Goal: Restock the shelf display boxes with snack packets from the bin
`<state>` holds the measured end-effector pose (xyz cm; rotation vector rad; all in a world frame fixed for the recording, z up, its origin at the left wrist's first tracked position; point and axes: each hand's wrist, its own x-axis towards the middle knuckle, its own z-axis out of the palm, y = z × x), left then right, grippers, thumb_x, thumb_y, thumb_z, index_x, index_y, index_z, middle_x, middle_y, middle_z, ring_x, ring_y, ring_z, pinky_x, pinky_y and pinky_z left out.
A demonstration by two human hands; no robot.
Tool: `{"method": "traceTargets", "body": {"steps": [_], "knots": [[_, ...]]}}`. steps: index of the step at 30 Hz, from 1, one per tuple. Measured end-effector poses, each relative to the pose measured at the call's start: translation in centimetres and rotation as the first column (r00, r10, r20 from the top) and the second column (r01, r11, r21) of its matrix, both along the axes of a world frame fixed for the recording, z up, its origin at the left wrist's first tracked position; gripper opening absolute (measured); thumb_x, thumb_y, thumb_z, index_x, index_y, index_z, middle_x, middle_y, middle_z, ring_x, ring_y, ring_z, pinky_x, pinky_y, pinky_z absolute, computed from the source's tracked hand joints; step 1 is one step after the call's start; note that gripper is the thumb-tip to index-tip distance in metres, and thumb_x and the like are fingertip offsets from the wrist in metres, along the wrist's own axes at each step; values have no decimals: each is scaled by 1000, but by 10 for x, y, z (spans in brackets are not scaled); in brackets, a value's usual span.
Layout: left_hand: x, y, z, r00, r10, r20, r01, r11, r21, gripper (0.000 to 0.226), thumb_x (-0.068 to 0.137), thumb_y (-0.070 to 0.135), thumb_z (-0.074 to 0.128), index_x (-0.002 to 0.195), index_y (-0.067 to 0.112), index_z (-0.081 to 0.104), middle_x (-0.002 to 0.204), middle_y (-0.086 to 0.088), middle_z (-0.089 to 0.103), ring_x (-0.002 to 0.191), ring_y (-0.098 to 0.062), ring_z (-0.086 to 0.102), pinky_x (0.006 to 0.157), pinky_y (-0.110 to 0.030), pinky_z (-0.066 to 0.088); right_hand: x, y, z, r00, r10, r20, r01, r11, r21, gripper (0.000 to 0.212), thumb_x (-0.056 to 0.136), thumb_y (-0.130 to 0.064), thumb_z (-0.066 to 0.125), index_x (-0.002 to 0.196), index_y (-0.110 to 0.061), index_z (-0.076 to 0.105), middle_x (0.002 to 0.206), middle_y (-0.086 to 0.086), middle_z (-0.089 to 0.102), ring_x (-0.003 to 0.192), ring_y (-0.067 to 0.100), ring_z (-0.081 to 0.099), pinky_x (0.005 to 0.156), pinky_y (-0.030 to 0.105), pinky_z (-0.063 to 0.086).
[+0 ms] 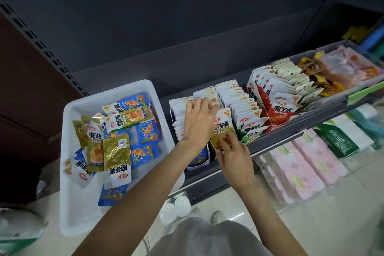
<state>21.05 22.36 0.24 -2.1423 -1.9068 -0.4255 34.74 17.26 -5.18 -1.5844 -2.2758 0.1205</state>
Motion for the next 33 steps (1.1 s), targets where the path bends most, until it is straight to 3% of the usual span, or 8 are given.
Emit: {"method": "traceTargets", "body": {"steps": [5,10,15,20,24,27,30,33], "knots": [[-19,-30,15,922,-48,385,-22,984,176,31,85,34,61,113,22,62,100,1,58,96,-15,47,81,-27,32,1,-4,16,999,-2,-46,1,1000,-12,23,88,-22,63,106,-8,66,120,13,61,97,30,64,80,40,51],[-91,-91,15,751,73,656,-277,937,213,22,88,23,54,107,16,63,92,6,59,89,-13,49,80,-25,37,-24,-7,68,946,192,-261,-180,981,72,34,93,-28,42,111,-11,65,114,4,63,99,18,59,77,26,49],[-167,-133,-23,710,516,479,-451,856,-255,30,79,28,71,98,11,55,92,-6,58,89,-26,54,75,-37,44,-100,-6,78,826,495,-268,-499,865,58,33,91,-25,41,110,-15,65,103,2,66,89,19,63,68,26,50],[-186,-140,-46,782,614,106,-432,657,-618,98,68,59,72,140,11,26,143,-14,30,133,-35,28,104,-44,34,-192,7,29,746,659,95,-604,730,-318,39,90,-13,52,129,-13,49,126,8,52,117,28,50,91,40,47],[-185,-142,-52,801,599,8,-405,552,-728,95,70,49,73,141,13,20,144,-12,18,129,-34,31,96,-43,44,-225,7,4,684,698,211,-505,662,-554,64,87,-14,59,144,-13,30,144,10,35,130,32,36,103,44,37],[-188,-148,-48,790,611,57,-410,594,-692,62,78,38,65,128,11,42,130,-13,46,110,-33,54,84,-39,48,-227,3,-2,719,676,161,-472,645,-601,70,88,-20,60,147,-20,23,143,11,37,130,33,36,99,42,41],[-191,-159,-32,789,595,155,-456,736,-501,24,88,30,55,109,20,62,96,-8,68,89,-30,65,71,-34,49,-218,-4,8,754,652,81,-512,661,-549,71,90,-24,61,148,-29,21,148,13,27,132,35,33,101,41,38],[-195,-171,-14,790,497,360,-481,865,-139,12,88,30,60,92,23,68,75,-2,70,64,-24,66,54,-29,45,-211,-9,27,781,599,-177,-622,719,-311,47,88,-26,65,133,-23,50,145,10,35,132,30,33,106,44,35]]}}
